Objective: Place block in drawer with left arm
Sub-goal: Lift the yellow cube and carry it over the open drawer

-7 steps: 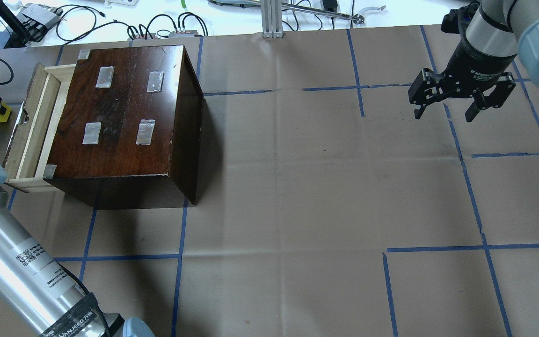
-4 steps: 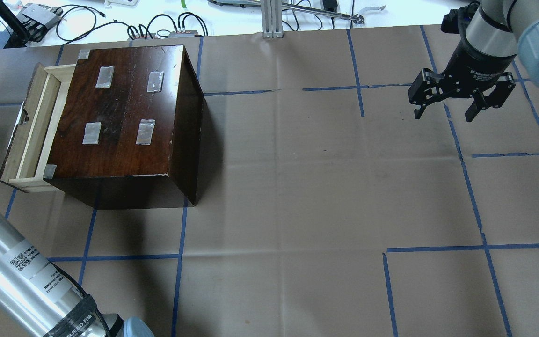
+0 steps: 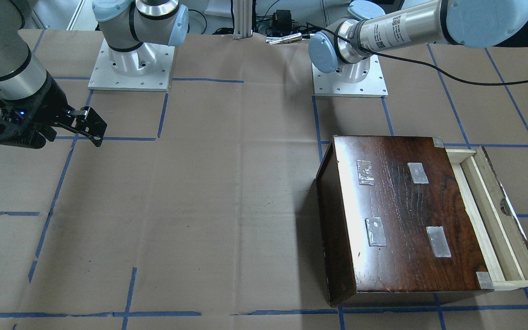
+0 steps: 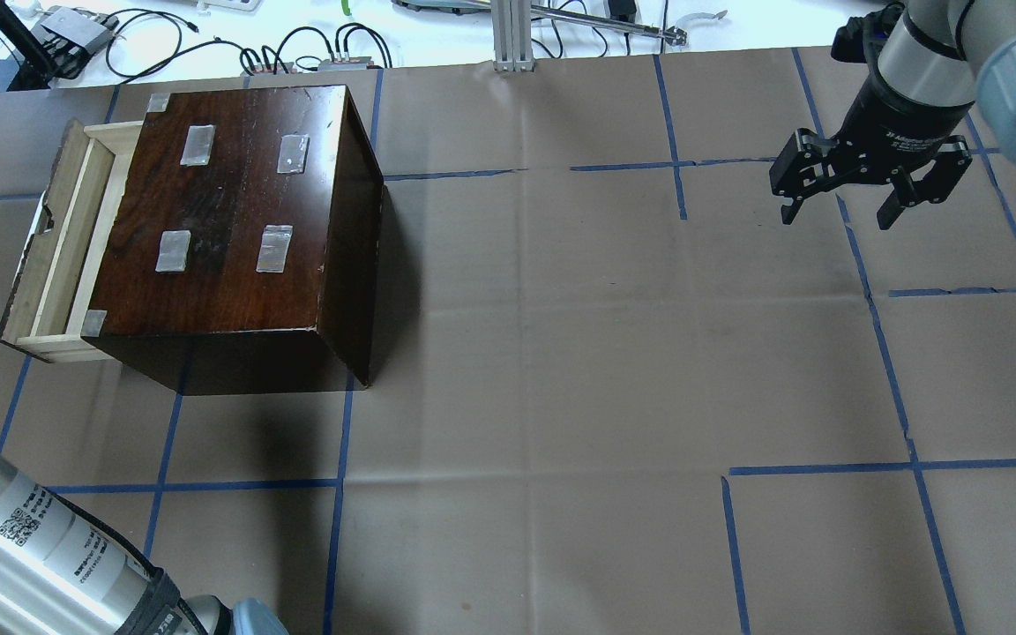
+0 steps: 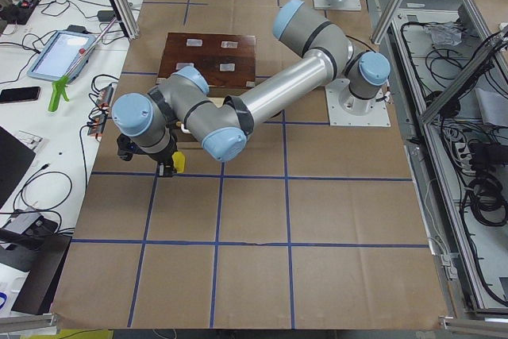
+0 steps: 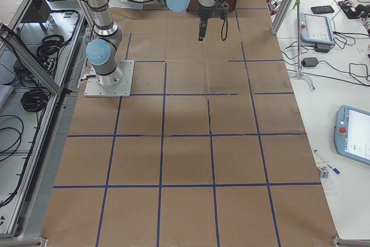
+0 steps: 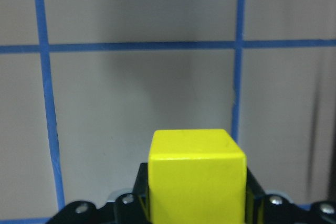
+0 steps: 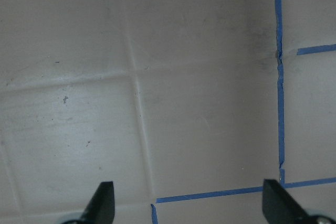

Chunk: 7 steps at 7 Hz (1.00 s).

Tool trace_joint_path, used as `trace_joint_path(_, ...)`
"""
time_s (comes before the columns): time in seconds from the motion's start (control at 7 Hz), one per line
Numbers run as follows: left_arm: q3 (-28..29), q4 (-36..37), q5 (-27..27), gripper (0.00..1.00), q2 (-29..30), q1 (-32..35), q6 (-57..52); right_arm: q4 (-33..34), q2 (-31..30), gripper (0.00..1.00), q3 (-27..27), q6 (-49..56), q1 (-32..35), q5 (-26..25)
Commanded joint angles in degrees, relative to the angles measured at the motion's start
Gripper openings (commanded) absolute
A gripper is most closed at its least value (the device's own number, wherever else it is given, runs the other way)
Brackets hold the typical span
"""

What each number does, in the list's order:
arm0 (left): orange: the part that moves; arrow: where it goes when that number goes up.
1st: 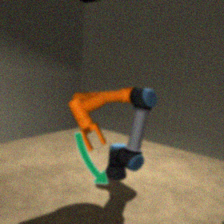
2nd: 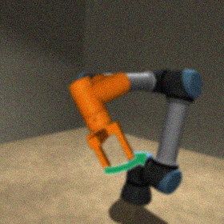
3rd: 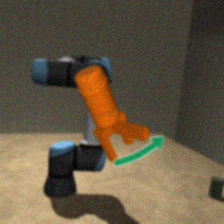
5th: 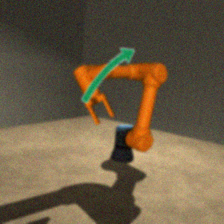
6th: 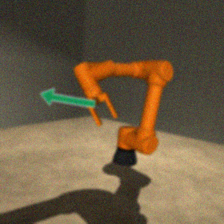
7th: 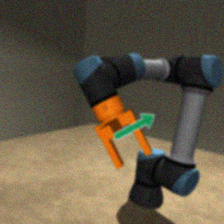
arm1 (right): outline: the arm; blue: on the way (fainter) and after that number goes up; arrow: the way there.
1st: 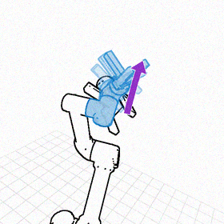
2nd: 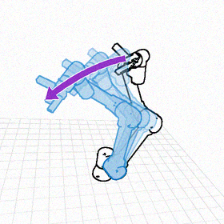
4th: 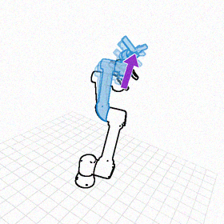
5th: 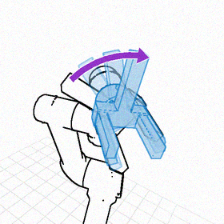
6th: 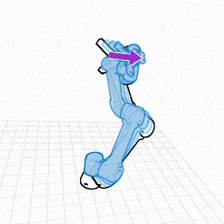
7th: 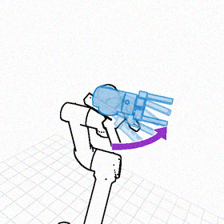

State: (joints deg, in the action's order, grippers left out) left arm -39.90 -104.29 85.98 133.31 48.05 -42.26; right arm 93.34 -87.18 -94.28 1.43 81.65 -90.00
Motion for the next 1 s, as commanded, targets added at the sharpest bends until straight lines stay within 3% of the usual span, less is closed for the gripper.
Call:
trace_joint_path(0.0,-14.16,2.99,-0.20,0.30,-9.33,0.12,1.38,0.00,-0.01,1.00,-0.03,-0.02,0.00,0.00)
trace_joint_path(0.43,-31.68,10.23,-0.47,0.31,-21.56,0.55,5.95,0.00,-0.01,1.00,-0.03,-0.02,0.00,0.00)
trace_joint_path(0.86,-41.11,19.36,-0.11,0.31,-28.09,11.25,14.37,0.00,-0.01,1.00,-0.03,-0.02,0.00,0.00)
